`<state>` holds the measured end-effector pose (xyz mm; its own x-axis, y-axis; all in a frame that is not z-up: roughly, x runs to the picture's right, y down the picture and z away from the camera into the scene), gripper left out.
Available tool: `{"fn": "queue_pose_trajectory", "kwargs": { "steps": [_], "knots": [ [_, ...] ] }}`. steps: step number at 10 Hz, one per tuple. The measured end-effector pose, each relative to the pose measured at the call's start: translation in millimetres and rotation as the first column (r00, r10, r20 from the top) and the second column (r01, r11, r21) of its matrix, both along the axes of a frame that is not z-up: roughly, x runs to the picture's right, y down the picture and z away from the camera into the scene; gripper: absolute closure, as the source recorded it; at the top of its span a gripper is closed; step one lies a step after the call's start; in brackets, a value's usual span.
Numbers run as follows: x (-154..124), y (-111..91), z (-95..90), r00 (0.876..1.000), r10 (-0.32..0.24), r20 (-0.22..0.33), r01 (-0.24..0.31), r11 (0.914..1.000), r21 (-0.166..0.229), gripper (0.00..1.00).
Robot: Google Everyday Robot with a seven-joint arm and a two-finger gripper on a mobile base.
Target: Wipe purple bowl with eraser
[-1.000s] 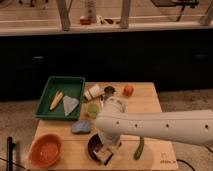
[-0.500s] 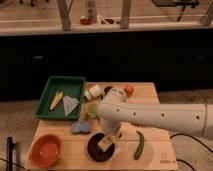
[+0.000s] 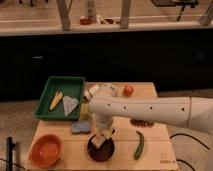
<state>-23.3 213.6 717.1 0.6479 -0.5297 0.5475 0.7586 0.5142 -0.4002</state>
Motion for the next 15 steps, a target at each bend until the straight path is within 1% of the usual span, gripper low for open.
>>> {"fn": "queue_pose_trajectory", "kwargs": {
  "steps": [2,4,5,8,10,12,15],
  "knots": [
    [-20.0,-0.8,-3.7,0.998,-0.037,0.040,0.037,0.9993,0.001,1.00],
    [-30.2,3.0,-8.6,0.995,-0.067,0.068,0.067,0.9977,-0.001,1.00],
    [-36.4,6.8,-11.7,0.993,-0.082,0.083,0.082,0.9966,-0.004,1.00],
    [-38.1,26.9,-24.1,0.987,-0.117,0.107,0.120,0.9925,-0.024,1.00],
    [-29.7,38.9,-33.3,0.986,-0.120,0.112,0.124,0.9918,-0.031,1.00],
    [-7.4,48.0,-42.0,0.990,-0.110,0.092,0.113,0.9930,-0.035,1.00],
    [17.6,47.4,-43.1,0.996,-0.069,0.050,0.071,0.9971,-0.027,1.00]
  ]
}}
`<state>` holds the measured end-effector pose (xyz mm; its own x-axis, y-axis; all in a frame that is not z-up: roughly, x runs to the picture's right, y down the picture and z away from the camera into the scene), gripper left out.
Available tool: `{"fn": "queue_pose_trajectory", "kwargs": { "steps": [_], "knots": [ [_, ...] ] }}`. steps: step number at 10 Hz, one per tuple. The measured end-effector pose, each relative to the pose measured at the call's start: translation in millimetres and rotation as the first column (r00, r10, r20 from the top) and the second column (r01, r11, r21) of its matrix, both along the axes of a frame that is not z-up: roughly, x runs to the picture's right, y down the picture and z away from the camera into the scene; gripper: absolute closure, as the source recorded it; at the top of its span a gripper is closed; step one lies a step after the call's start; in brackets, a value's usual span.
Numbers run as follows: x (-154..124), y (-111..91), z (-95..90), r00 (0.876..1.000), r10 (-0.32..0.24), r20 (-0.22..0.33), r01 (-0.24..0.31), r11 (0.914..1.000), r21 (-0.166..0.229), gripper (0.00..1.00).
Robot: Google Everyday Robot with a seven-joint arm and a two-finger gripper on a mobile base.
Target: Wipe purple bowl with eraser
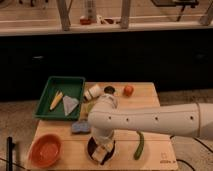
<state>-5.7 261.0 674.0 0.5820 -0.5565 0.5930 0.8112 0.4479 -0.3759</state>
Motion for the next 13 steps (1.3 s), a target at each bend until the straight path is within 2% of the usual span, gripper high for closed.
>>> {"fn": "queue_pose_trajectory", "kwargs": {
  "steps": [3,4,7,10,11,13],
  "knots": [
    [12.7,-9.5,9.2,0.999,0.038,-0.033,-0.038,0.9993,0.009,1.00],
    [18.3,-18.6,17.5,0.998,0.049,-0.044,-0.048,0.9988,0.014,1.00],
    [17.9,-35.6,33.1,0.997,0.059,-0.044,-0.058,0.9982,0.014,1.00],
    [-6.0,-41.7,37.4,1.000,0.031,-0.002,-0.031,0.9995,0.011,1.00],
    [-23.8,-43.4,37.1,1.000,0.010,0.030,-0.010,0.9999,0.014,1.00],
    [-42.0,-43.3,34.5,0.997,-0.030,0.077,0.029,0.9995,0.014,1.00]
  ]
}}
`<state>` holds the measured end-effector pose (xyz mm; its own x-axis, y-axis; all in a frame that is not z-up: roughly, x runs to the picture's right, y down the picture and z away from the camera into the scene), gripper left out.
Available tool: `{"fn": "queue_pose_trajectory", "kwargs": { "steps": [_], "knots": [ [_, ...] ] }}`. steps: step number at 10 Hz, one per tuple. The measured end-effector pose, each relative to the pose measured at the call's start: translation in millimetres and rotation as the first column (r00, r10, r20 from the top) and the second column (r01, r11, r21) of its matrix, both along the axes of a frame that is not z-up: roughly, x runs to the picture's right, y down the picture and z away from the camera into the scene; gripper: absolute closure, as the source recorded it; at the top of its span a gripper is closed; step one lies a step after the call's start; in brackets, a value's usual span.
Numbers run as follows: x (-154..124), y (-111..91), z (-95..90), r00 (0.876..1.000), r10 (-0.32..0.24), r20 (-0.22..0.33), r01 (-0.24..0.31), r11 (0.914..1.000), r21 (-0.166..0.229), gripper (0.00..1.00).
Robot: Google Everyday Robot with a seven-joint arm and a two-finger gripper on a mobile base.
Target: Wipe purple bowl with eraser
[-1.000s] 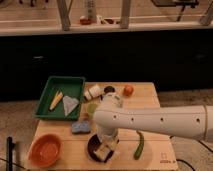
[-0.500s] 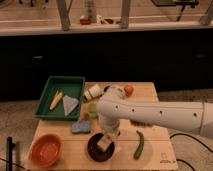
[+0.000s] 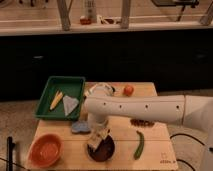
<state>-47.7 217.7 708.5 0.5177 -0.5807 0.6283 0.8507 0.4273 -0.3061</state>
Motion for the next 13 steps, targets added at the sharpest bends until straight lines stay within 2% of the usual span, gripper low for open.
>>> {"fn": "queue_pose_trajectory", "kwargs": {
  "steps": [2,4,5,9,13],
  "knots": [
    [-17.6,4.2,-5.9,0.998,-0.037,0.042,0.037,0.9993,-0.003,1.00],
    [-17.4,15.9,-19.6,0.995,-0.077,0.066,0.077,0.9970,-0.005,1.00],
    [-16.1,18.6,-24.3,0.995,-0.076,0.071,0.076,0.9971,-0.001,1.00],
    [20.9,21.4,-33.4,0.999,-0.045,0.025,0.045,0.9990,0.003,1.00],
    [34.8,12.5,-29.0,1.000,-0.012,-0.003,0.012,0.9998,0.018,1.00]
  ]
}}
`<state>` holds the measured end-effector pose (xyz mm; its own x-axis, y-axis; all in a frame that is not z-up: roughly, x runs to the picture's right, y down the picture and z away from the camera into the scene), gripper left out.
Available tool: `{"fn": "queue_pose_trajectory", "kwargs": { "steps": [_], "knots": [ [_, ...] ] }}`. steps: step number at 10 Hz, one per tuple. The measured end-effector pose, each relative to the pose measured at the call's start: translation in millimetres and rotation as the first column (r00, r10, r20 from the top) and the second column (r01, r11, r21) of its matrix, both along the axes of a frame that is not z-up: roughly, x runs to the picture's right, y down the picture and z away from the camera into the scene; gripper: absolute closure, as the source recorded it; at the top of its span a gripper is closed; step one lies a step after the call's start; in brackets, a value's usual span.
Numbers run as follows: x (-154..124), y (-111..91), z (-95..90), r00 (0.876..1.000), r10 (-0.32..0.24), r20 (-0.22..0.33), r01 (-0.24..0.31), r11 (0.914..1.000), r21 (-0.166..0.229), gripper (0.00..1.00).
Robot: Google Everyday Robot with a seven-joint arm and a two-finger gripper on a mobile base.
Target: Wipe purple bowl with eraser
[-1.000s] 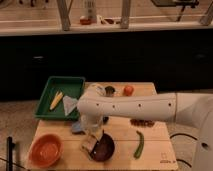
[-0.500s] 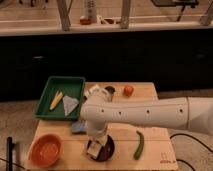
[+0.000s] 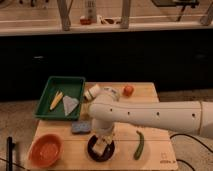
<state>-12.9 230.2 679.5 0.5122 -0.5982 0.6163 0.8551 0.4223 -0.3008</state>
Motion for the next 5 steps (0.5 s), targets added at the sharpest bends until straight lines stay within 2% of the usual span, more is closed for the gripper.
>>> {"fn": "queue_pose_trajectory", "kwargs": {
  "steps": [5],
  "knots": [
    [-1.3,0.1,-0.1,1.000,-0.001,0.002,0.001,1.0000,0.000,1.00]
  ]
}}
